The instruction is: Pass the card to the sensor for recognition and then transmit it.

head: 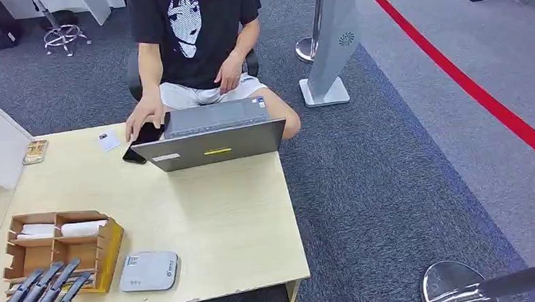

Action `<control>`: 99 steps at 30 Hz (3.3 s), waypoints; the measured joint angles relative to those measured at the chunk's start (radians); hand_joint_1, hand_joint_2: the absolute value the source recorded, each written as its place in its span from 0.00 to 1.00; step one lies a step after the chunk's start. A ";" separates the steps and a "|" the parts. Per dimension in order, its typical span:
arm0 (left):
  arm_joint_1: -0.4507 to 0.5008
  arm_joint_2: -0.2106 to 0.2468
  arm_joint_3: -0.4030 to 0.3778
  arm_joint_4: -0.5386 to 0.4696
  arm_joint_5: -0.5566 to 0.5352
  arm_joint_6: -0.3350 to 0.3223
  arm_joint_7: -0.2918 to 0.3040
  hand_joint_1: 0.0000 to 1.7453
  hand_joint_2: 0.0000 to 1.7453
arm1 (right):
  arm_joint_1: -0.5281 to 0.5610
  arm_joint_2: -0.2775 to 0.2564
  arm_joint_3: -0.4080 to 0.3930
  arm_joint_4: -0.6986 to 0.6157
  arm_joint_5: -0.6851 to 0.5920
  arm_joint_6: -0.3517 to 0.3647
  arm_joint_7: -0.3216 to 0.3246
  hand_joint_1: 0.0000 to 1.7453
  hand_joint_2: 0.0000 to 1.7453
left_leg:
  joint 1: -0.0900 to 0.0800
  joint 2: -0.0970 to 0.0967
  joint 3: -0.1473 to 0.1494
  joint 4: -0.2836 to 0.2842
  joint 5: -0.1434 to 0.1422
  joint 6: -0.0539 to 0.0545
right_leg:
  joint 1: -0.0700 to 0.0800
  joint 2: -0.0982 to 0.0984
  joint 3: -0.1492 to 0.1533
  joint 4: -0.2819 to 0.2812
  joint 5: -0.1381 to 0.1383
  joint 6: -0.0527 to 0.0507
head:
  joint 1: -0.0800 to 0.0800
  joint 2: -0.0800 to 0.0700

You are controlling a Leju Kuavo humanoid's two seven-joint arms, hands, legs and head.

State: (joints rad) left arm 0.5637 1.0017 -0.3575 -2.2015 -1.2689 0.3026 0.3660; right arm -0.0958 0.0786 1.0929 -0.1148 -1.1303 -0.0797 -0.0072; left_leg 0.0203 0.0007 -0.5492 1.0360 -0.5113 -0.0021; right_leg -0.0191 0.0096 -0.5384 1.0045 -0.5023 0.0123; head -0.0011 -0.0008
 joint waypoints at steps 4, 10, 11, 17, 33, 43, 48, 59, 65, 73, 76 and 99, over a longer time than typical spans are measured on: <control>-0.007 -0.003 -0.081 0.016 -0.043 0.059 0.145 0.00 1.00 | 0.000 0.000 0.001 0.000 0.000 -0.001 0.000 0.00 1.00 | 0.000 0.000 0.000 0.000 0.000 0.000 | 0.000 0.000 0.000 0.000 0.000 0.000 | 0.000 0.000; -0.015 0.008 -0.159 0.048 -0.052 0.089 0.237 0.00 1.00 | 0.000 0.000 0.008 0.000 0.000 -0.002 -0.001 0.00 1.00 | 0.000 0.000 0.000 0.000 0.000 0.000 | 0.000 0.000 0.000 0.000 0.000 0.000 | -0.001 0.000; -0.016 0.010 -0.170 0.052 -0.046 0.093 0.252 0.00 1.00 | 0.000 0.000 0.010 0.000 0.000 -0.002 -0.002 0.00 1.00 | 0.000 0.000 0.000 0.000 0.000 0.000 | 0.000 0.000 0.000 0.000 0.000 0.000 | 0.000 0.000; -0.025 0.016 -0.215 0.079 -0.028 0.120 0.308 0.00 1.00 | 0.000 0.000 0.015 0.000 -0.001 -0.003 -0.003 0.00 1.00 | 0.000 0.000 0.000 0.000 0.000 0.000 | 0.000 0.000 0.000 0.000 0.000 0.000 | 0.000 0.000; 0.050 0.012 -0.155 0.124 0.016 0.157 0.331 0.00 1.00 | -0.001 0.000 0.019 0.000 -0.001 -0.005 -0.003 0.00 1.00 | 0.000 0.000 0.000 0.000 0.000 0.000 | 0.000 0.000 0.000 0.000 0.000 0.000 | 0.000 0.000; 0.088 -0.035 -0.054 0.164 0.041 0.179 0.292 0.00 1.00 | -0.002 0.000 0.024 0.000 -0.001 -0.018 -0.008 0.00 1.00 | 0.000 0.000 0.000 0.000 0.000 0.000 | 0.000 -0.001 0.000 0.000 0.000 0.000 | 0.000 0.000; 0.086 -0.087 0.002 0.203 0.065 0.177 0.196 0.00 1.00 | -0.002 0.001 0.031 0.003 -0.001 -0.018 -0.014 0.00 1.00 | 0.000 0.000 0.000 0.000 0.000 0.000 | 0.000 -0.001 0.000 0.000 0.000 0.000 | 0.000 0.000; 0.054 -0.300 0.221 0.300 0.036 0.027 -0.179 0.00 1.00 | -0.011 0.013 0.066 0.023 -0.018 -0.018 -0.026 0.00 1.00 | 0.000 0.000 0.000 0.000 0.000 0.000 | 0.000 -0.001 0.000 0.000 0.000 0.000 | 0.000 0.000; 0.024 -0.394 0.326 0.341 0.009 -0.021 -0.289 0.00 1.00 | -0.020 0.019 0.088 0.038 -0.021 -0.019 -0.028 0.00 1.00 | 0.000 0.000 0.000 0.000 0.000 0.000 | 0.000 -0.001 0.000 0.000 0.000 0.000 | 0.000 0.000; -0.029 -0.490 0.396 0.372 -0.053 -0.054 -0.383 0.00 1.00 | -0.024 0.026 0.115 0.054 -0.036 -0.013 -0.042 0.00 1.00 | 0.000 -0.001 0.000 0.000 0.000 0.000 | 0.000 -0.001 0.000 0.000 0.000 0.000 | 0.000 0.000; -0.053 -0.521 0.417 0.373 -0.075 -0.063 -0.407 0.00 1.00 | -0.025 0.027 0.126 0.059 -0.043 -0.010 -0.046 0.00 1.00 | 0.000 -0.001 0.000 0.000 0.000 0.000 | 0.000 -0.001 0.000 0.000 0.000 0.000 | 0.000 0.000; -0.225 -0.717 0.424 0.431 -0.139 -0.126 -0.505 0.16 1.00 | -0.032 0.030 0.199 0.083 -0.074 0.019 -0.072 0.00 1.00 | 0.000 -0.001 0.000 0.000 0.000 0.000 | 0.000 -0.001 0.000 0.000 0.000 0.000 | 0.000 0.000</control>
State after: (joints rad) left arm 0.3391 0.2846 0.0660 -1.7704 -1.4080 0.1762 -0.1389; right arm -0.1279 0.1091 1.2917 -0.0321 -1.2039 -0.0603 -0.0790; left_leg 0.0201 -0.0008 -0.5492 1.0363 -0.5112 -0.0021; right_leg -0.0192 0.0081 -0.5385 1.0044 -0.5021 0.0124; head -0.0015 -0.0008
